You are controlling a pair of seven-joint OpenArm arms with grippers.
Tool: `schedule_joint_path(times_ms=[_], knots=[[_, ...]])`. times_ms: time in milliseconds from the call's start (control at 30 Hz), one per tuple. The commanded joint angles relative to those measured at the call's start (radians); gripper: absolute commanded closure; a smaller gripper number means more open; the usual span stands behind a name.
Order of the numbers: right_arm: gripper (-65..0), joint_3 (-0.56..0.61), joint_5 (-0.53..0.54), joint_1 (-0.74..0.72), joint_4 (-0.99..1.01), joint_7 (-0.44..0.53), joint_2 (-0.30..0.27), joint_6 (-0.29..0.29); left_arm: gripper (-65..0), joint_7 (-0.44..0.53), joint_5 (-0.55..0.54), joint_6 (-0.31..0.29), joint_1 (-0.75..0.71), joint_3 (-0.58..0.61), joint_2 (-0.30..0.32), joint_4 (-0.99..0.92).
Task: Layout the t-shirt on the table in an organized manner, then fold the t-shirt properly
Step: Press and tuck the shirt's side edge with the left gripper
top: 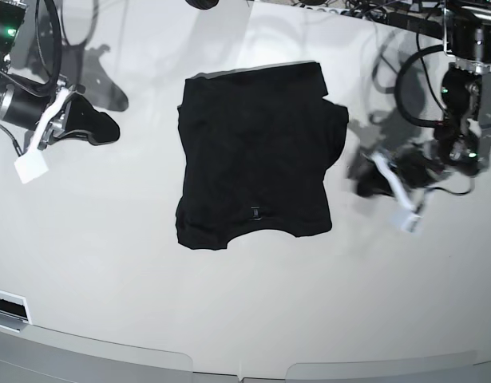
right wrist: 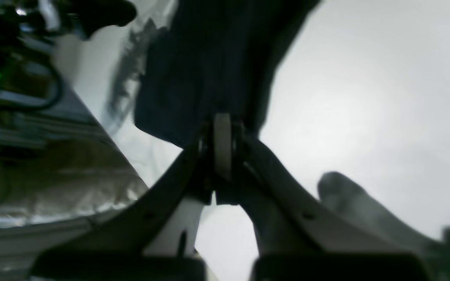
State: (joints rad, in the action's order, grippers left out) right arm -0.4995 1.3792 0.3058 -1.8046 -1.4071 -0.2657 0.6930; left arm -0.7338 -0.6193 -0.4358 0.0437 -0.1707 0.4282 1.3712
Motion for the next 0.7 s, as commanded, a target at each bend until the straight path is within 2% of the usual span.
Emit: schedule_joint_path(times_ms=[0,133,267,367,500,567,667], knots=[[0.0,-0.006,0.04,0.018,-0.016,0.011,-0.011,0.005,0.0,0.02,-0.007,-0.012,-0.011,-0.019,-0.005,0.013],[0.0,-0.005,0.064,0.051,-0.016,0.011,-0.011,0.005,0.0,0.036,0.055,-0.039,-0.046,-0.011,-0.031,-0.014],[0.0,-0.005,0.064,0.043,-0.016,0.011,-0.012,0.005,0.0,0.164,0.111,-0.018,-0.004,0.05,-0.032,-0.09],[0.0,-0.005,0.064,0.044,-0.016,0.011,-0.012,0.005,0.0,0.177,0.115,-0.019,0.064,0.094,-0.045,-0.19],[0.0,-0.005,0.065,0.043,-0.016,0.011,-0.012,0.005,0.0,0.237,0.115,-0.069,0.181,0.107,-0.087,-0.367],[0.0,-0.005,0.064,0.044,-0.016,0.011,-0.012,0.005,0.0,0.261,0.118,-0.073,0.244,0.107,-0.114,-0.462],[0.0,-0.005,0.064,0.044,-0.016,0.011,-0.012,0.005,0.0,0.301,0.178,-0.092,0.325,0.107,-0.158,-0.593]])
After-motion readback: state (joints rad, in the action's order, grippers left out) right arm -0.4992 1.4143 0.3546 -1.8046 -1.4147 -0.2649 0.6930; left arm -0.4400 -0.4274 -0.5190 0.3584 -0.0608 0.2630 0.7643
